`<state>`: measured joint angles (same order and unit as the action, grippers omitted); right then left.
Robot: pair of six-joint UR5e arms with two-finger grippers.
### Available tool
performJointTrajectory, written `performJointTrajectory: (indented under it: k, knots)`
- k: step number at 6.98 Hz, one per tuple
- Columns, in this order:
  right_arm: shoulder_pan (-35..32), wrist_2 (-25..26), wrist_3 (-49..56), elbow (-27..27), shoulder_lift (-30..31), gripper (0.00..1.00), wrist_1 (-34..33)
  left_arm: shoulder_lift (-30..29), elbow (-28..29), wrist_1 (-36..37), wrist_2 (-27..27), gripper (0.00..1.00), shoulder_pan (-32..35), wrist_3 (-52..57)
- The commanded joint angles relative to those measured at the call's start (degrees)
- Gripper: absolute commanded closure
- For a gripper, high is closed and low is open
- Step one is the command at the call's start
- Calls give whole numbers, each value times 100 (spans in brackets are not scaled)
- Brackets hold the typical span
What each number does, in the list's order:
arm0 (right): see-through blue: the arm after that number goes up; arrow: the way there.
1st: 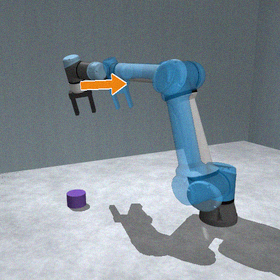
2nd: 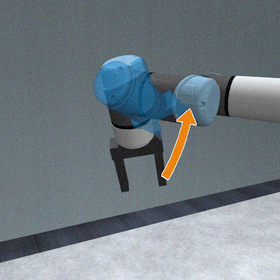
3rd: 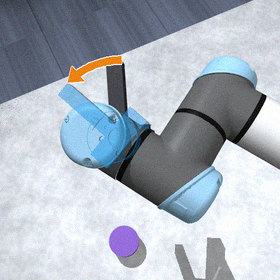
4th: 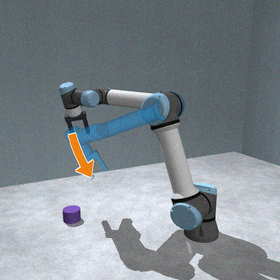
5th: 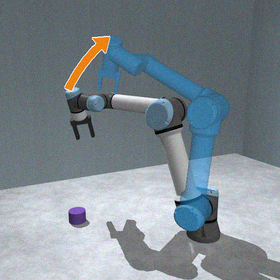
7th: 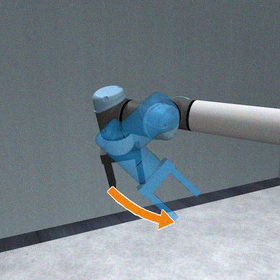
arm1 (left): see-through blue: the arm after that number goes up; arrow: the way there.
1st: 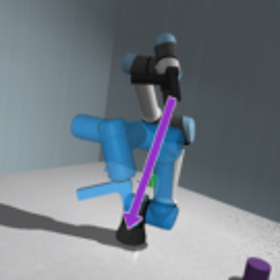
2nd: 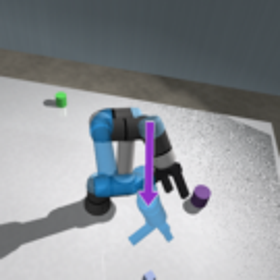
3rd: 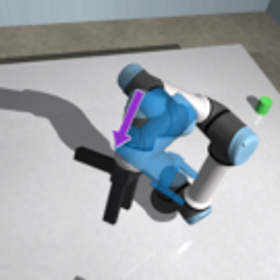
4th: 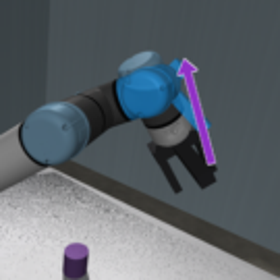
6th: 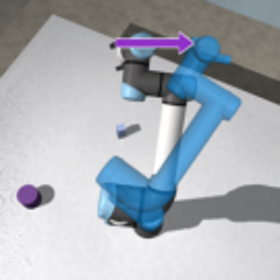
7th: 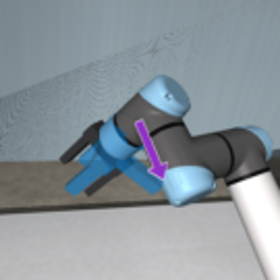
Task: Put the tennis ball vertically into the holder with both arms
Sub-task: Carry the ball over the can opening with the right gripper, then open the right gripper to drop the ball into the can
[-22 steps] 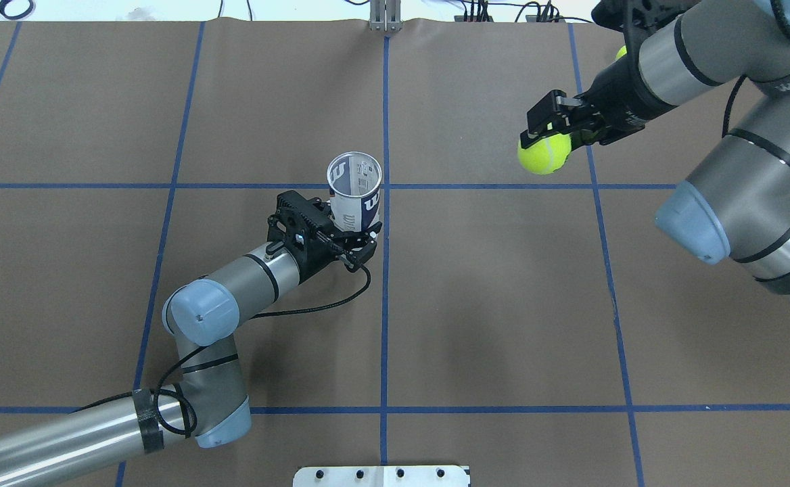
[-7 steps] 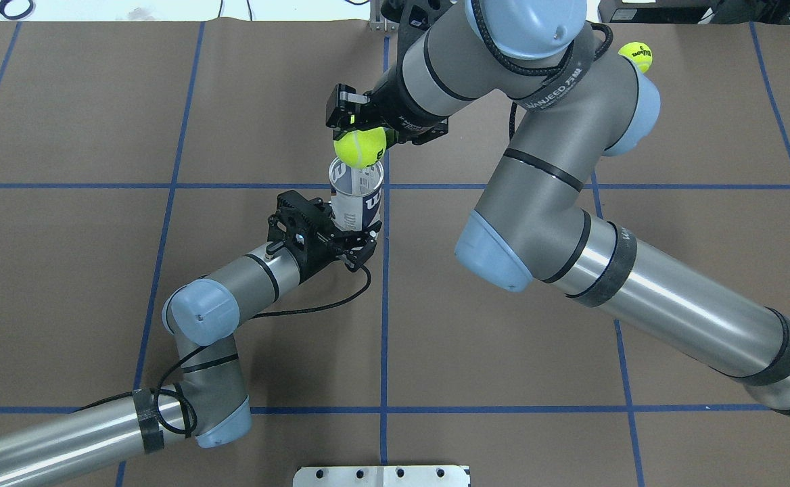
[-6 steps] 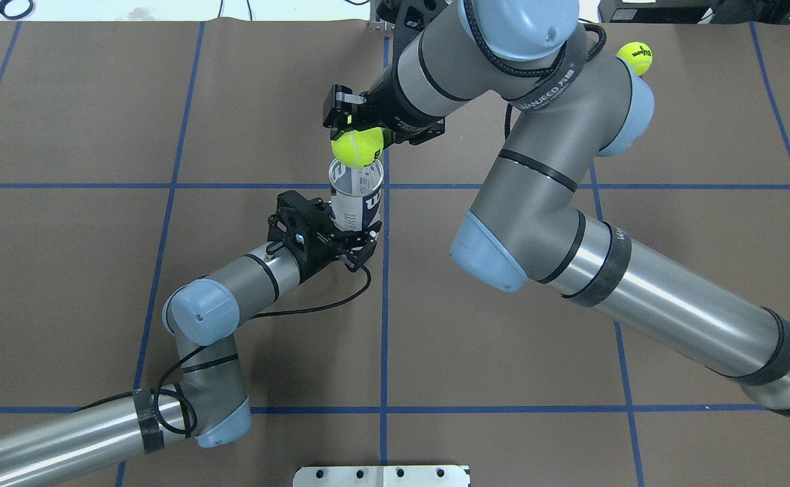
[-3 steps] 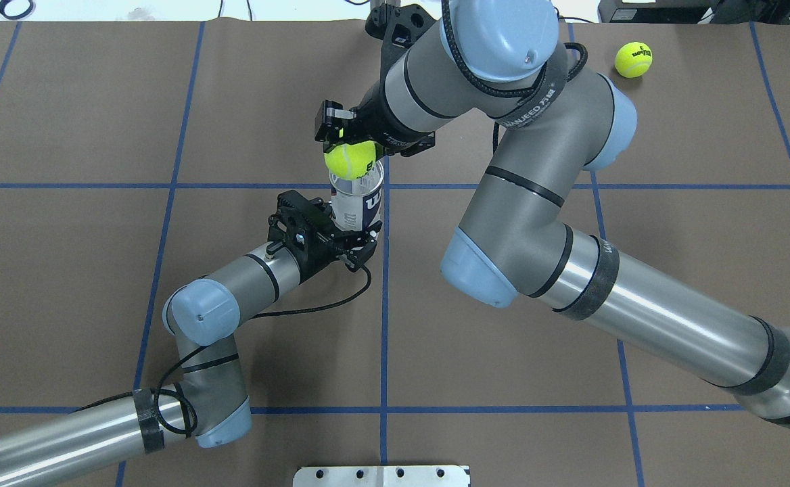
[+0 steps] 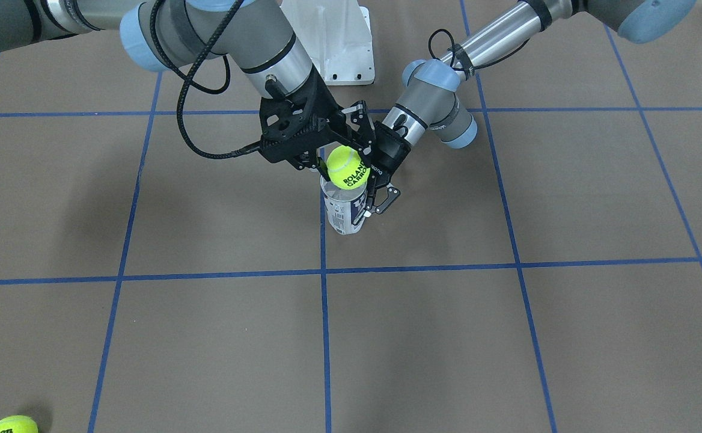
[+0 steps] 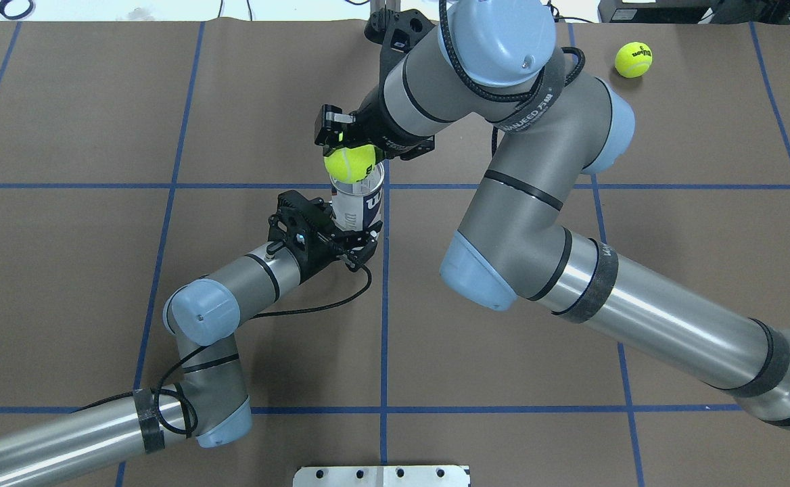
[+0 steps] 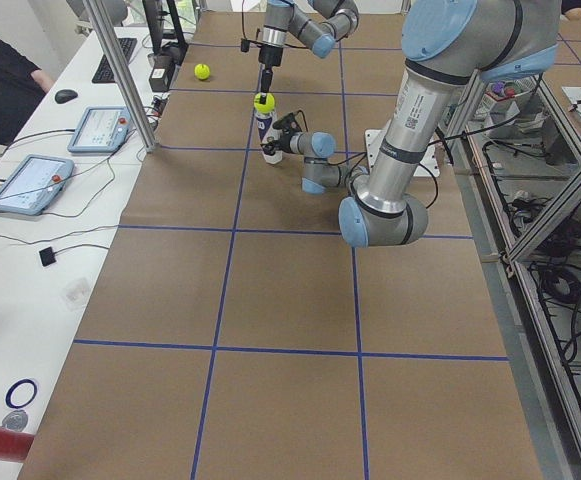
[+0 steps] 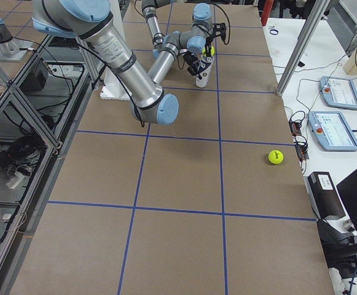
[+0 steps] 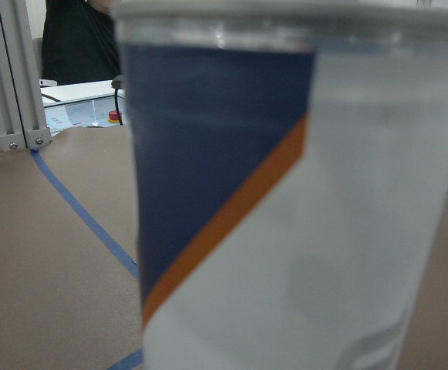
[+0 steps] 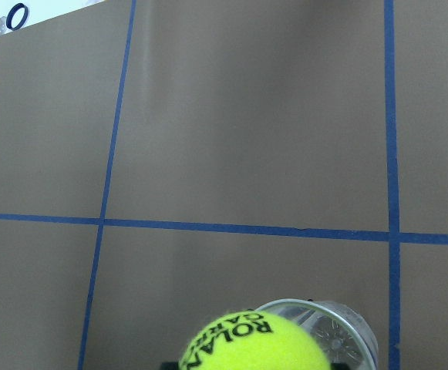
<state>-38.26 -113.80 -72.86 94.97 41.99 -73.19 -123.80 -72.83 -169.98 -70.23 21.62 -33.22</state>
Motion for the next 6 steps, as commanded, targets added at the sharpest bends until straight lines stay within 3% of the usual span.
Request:
performJointTrajectory:
  k: [1, 4, 6]
  knots:
    - [-6, -2, -9, 22, -7, 1, 15, 13, -3, 0, 0, 28, 9, 0]
    - [-15, 6, -9, 74, 11, 1, 24, 13, -3, 0, 0, 28, 35, 0]
    - [-58, 6, -9, 118, 20, 1, 24, -4, -21, -9, 0, 22, 35, 0]
